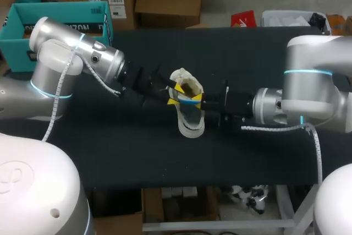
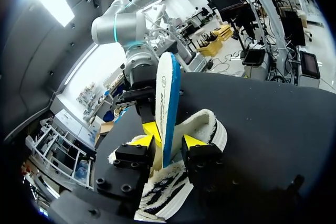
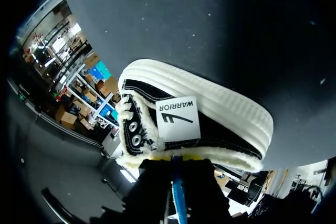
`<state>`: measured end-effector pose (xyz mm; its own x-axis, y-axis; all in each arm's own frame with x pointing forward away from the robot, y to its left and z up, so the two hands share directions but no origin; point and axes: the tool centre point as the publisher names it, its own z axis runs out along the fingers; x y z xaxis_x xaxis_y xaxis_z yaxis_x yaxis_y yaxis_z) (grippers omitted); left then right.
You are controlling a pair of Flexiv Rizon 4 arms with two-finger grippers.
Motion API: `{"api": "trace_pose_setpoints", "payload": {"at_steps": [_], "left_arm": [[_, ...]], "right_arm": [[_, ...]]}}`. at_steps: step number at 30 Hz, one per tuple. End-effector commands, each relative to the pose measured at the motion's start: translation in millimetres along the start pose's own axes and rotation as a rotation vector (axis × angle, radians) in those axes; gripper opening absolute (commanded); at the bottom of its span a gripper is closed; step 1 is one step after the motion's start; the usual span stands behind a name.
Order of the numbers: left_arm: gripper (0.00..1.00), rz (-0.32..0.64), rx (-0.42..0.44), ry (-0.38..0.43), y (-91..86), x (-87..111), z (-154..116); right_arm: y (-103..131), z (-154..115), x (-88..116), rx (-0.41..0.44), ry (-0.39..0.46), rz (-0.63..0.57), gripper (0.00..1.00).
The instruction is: Open the shoe tongue, take the insole out of the shoe, put the insole back into the shoe, and pack the shoe into the shoebox
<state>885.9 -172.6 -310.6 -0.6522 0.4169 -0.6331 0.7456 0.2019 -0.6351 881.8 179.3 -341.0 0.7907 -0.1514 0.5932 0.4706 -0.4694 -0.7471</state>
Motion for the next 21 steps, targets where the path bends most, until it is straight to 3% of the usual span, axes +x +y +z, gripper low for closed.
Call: {"api": "trace_pose_setpoints", "payload": {"at_steps": [1, 7, 8, 11, 13, 16, 19, 20, 21], "left_arm": [[0.00, 0.003, -0.015, -0.009, -6.1, 2.5, 6.5], [0.00, 0.013, -0.030, 0.000, -6.6, 6.8, 11.6], [0.00, 0.014, -0.033, -0.001, -6.5, 8.1, 11.6], [0.00, 0.015, -0.037, -0.009, -6.4, 11.4, 10.7], [0.00, 0.013, -0.038, -0.016, -5.9, 12.7, 9.8], [0.00, 0.012, -0.038, -0.023, -5.2, 14.1, 9.7], [0.00, 0.012, -0.039, -0.033, -4.4, 15.2, 10.5], [0.00, 0.011, -0.039, -0.034, -3.9, 15.4, 11.0], [0.00, 0.011, -0.039, -0.035, -3.2, 15.6, 11.8]], "right_arm": [[4.1, 3.8, 0.2, 0.004, -0.004, -0.002, 0.00], [-4.6, -2.4, -5.1, 0.017, -0.010, -0.001, 0.01], [-7.9, -5.1, -6.7, 0.017, -0.009, -0.004, 0.36], [-18.8, -11.6, -10.5, 0.012, -0.006, -0.016, 0.42], [-25.9, -13.7, -12.6, 0.008, -0.012, -0.024, 0.41], [-32.9, -14.8, -14.2, 0.012, -0.018, -0.034, 0.31], [-36.2, -13.8, -14.6, 0.018, -0.026, -0.044, 0.17], [-36.3, -13.4, -14.4, 0.023, -0.028, -0.047, 0.00], [-35.5, -12.4, -13.6, 0.024, -0.029, -0.047, 0.00]]}}
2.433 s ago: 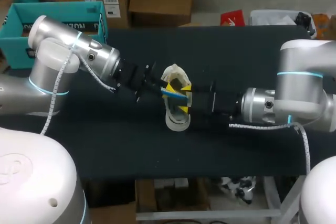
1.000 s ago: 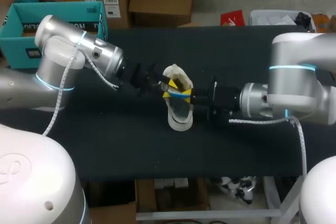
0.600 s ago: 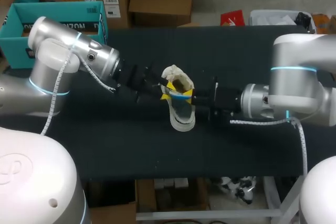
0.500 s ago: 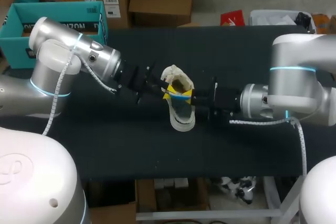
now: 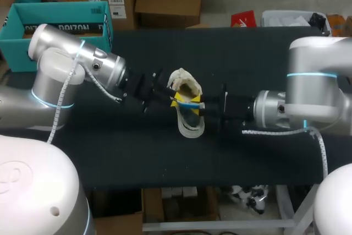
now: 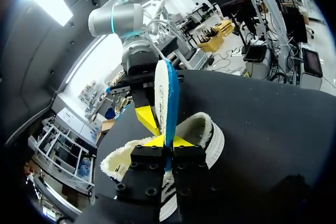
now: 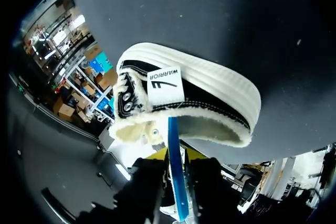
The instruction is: Open the shoe tongue, take the insole out of the shoe, put the insole back into the shoe, and pack the shoe into the shoebox
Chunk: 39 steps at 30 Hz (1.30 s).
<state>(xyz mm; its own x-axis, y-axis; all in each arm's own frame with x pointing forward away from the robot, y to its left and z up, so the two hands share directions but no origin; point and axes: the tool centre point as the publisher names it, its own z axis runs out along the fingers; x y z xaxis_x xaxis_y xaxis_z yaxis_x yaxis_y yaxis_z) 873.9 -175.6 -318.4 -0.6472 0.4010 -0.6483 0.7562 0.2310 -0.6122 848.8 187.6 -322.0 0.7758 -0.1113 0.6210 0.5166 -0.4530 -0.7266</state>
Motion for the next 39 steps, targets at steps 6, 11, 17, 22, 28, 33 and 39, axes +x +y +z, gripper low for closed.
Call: {"api": "trace_pose_setpoints", "payload": {"at_steps": [6, 11, 17, 22, 28, 33, 39], "left_arm": [[0.00, -0.008, -0.020, -0.029, 11.0, 1.2, 7.7], [0.00, -0.021, -0.033, -0.042, 22.9, -3.5, 9.8], [0.00, -0.050, -0.036, -0.050, 37.1, -9.3, 11.8], [0.00, -0.076, -0.030, -0.054, 44.4, -9.1, 12.1], [0.16, -0.071, -0.005, -0.065, 36.7, -7.1, 6.0], [0.39, -0.036, 0.013, -0.067, 20.7, -3.9, 0.0], [0.29, -0.005, 0.026, -0.069, 7.2, -4.0, 2.7]], "right_arm": [[11.8, 4.6, 7.5, 0.004, -0.017, 0.006, 0.00], [25.4, 9.4, 12.3, -0.008, -0.013, 0.008, 0.00], [39.6, 14.5, 15.4, -0.014, -0.009, 0.024, 0.00], [45.2, 17.1, 14.6, -0.022, -0.010, 0.040, 0.00], [41.2, 17.0, 12.7, -0.040, -0.011, 0.040, 0.00], [30.6, 12.6, 8.5, -0.063, -0.007, 0.020, 0.00], [27.1, 11.1, 5.6, -0.079, -0.009, 0.008, 0.00]]}}
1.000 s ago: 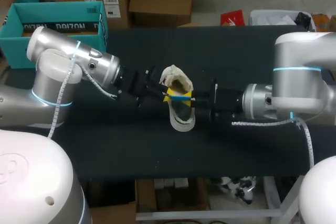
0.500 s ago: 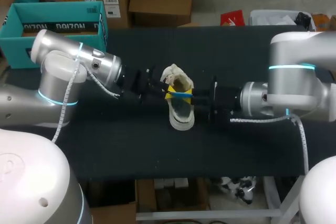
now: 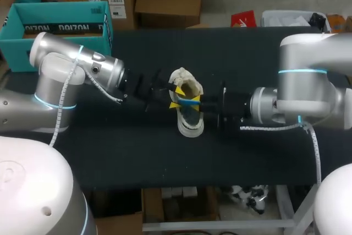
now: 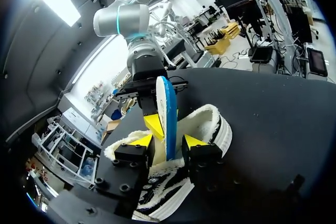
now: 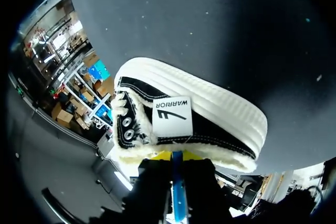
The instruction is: Open the shoe tongue, take the insole out of the shoe, put the insole back into the shoe, and pack the shoe into the shoebox
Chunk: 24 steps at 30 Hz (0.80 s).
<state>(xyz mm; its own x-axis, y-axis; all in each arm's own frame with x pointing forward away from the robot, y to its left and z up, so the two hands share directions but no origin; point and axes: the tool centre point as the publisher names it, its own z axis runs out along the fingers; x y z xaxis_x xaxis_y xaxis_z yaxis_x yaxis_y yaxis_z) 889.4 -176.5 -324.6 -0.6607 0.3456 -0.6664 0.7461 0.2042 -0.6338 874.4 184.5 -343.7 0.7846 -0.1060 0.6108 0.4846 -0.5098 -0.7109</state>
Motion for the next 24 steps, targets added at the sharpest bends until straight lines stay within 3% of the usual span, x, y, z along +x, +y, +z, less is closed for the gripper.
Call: {"api": "trace_pose_setpoints", "payload": {"at_steps": [1, 3, 4, 5, 10, 11, 12, 13, 14, 15, 18, 19, 22, 24], "left_arm": [[0.29, 0.011, -0.005, -0.008, -10.3, 2.4, 1.9], [0.26, 0.021, -0.002, -0.002, -13.6, 2.0, 4.9], [0.18, 0.025, -0.003, 0.001, -15.3, 2.1, 6.6], [0.02, 0.028, -0.004, 0.003, -16.3, 2.3, 8.1], [0.00, 0.038, -0.013, 0.009, -18.7, 3.8, 10.5], [0.00, 0.043, -0.014, 0.008, -19.8, 4.5, 10.3], [0.00, 0.047, -0.012, 0.006, -21.7, 5.7, 10.0], [0.00, 0.050, -0.011, 0.003, -23.0, 6.4, 9.8], [0.00, 0.055, -0.012, 0.001, -24.0, 7.2, 9.9], [0.00, 0.060, -0.011, 0.000, -26.3, 9.1, 10.3], [0.00, 0.078, -0.023, -0.006, -30.0, 12.6, 11.7], [0.00, 0.083, -0.027, -0.006, -30.9, 13.4, 11.9], [0.00, 0.092, -0.045, -0.012, -31.4, 15.5, 12.4], [0.00, 0.091, -0.060, -0.015, -29.9, 17.1, 12.3]], "right_arm": [[-2.7, -2.1, -1.2, -0.014, 0.002, -0.001, 0.00], [-1.6, -1.8, -1.7, -0.014, 0.000, 0.000, 0.00], [-1.0, -1.4, -2.0, -0.015, -0.001, 0.000, 0.00], [-0.7, -1.2, -2.2, -0.016, -0.001, 0.000, 0.00], [-4.2, -6.2, -6.5, -0.014, 0.003, 0.004, 0.00], [-6.1, -8.4, -7.7, -0.015, 0.008, 0.001, 0.19], [-8.1, -10.4, -8.9, -0.018, 0.012, 0.000, 0.29], [-10.5, -12.3, -10.2, -0.021, 0.015, -0.002, 0.31], [-12.2, -13.2, -11.0, -0.023, 0.016, -0.005, 0.40], [-15.9, -14.7, -12.8, -0.030, 0.018, -0.011, 0.43], [-25.1, -17.1, -16.4, -0.046, 0.015, -0.027, 0.41], [-27.6, -17.9, -17.3, -0.052, 0.014, -0.033, 0.36], [-32.6, -20.7, -19.3, -0.060, 0.012, -0.041, 0.00], [-33.8, -22.0, -19.8, -0.064, 0.012, -0.044, 0.00]]}}
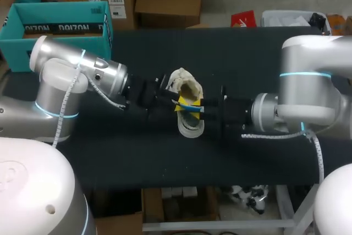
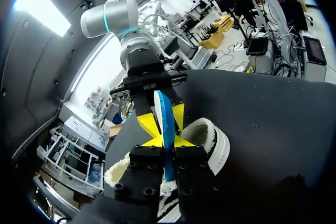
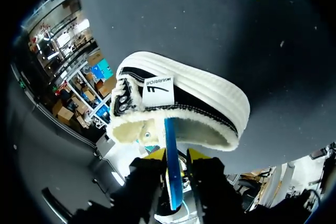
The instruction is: Open the shoe tongue, take the insole out of the shoe, put the insole back into the shoe, and pack the shoe into the shoebox
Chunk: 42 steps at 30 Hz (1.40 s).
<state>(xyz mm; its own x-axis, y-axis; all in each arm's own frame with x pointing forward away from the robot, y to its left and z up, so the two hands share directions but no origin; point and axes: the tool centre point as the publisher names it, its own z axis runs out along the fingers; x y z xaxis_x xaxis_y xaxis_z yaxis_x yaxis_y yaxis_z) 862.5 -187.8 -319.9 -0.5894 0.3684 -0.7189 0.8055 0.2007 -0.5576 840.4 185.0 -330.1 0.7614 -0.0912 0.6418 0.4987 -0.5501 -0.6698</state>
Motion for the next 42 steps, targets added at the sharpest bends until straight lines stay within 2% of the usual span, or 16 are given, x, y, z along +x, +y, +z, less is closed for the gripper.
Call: {"api": "trace_pose_setpoints", "payload": {"at_steps": [1, 7, 13, 25, 27, 29, 31, 35, 36, 37, 38, 39, 42], "left_arm": [[0.00, -0.003, -0.028, -0.018, -4.6, 6.5, 1.4], [0.00, -0.018, -0.039, -0.021, 0.9, 7.8, 1.0], [0.00, -0.055, -0.067, -0.023, 20.2, 3.5, 4.8], [0.00, -0.133, -0.056, -0.023, 40.8, 0.6, 9.6], [0.23, -0.137, -0.052, -0.024, 41.2, 0.7, 9.9], [0.36, -0.136, -0.049, -0.023, 38.4, 1.3, 9.6], [0.41, -0.130, -0.046, -0.022, 34.2, 1.3, 6.7], [0.39, -0.115, -0.039, -0.032, 27.5, 1.4, 0.2], [0.34, -0.113, -0.038, -0.034, 26.2, 1.7, -0.9], [0.25, -0.112, -0.036, -0.036, 25.5, 1.8, -1.4], [0.16, -0.111, -0.036, -0.037, 25.3, 1.8, -1.4], [0.02, -0.110, -0.036, -0.038, 24.9, 1.7, -1.1], [0.00, -0.110, -0.044, -0.031, 25.5, 2.3, 3.4]], "right_arm": [[-7.4, -5.3, -1.1, -0.023, 0.004, -0.005, 0.00], [-2.4, -1.3, 1.0, -0.029, -0.006, -0.006, 0.00], [17.8, 10.2, 8.5, -0.043, -0.018, 0.009, 0.00], [38.4, 18.1, 12.3, -0.064, -0.025, 0.048, 0.00], [39.7, 17.2, 11.9, -0.070, -0.022, 0.052, 0.00], [40.4, 15.0, 11.3, -0.075, -0.019, 0.057, 0.00], [39.2, 12.5, 9.9, -0.086, -0.015, 0.061, 0.00], [36.9, 9.9, 8.0, -0.094, -0.011, 0.062, 0.00], [36.8, 9.8, 7.8, -0.096, -0.010, 0.062, 0.00], [36.7, 9.7, 7.6, -0.097, -0.010, 0.063, 0.00], [36.7, 9.8, 7.5, -0.098, -0.011, 0.063, 0.00], [36.7, 10.2, 7.3, -0.098, -0.011, 0.064, 0.00], [35.4, 12.3, 7.2, -0.095, -0.014, 0.063, 0.00]]}}
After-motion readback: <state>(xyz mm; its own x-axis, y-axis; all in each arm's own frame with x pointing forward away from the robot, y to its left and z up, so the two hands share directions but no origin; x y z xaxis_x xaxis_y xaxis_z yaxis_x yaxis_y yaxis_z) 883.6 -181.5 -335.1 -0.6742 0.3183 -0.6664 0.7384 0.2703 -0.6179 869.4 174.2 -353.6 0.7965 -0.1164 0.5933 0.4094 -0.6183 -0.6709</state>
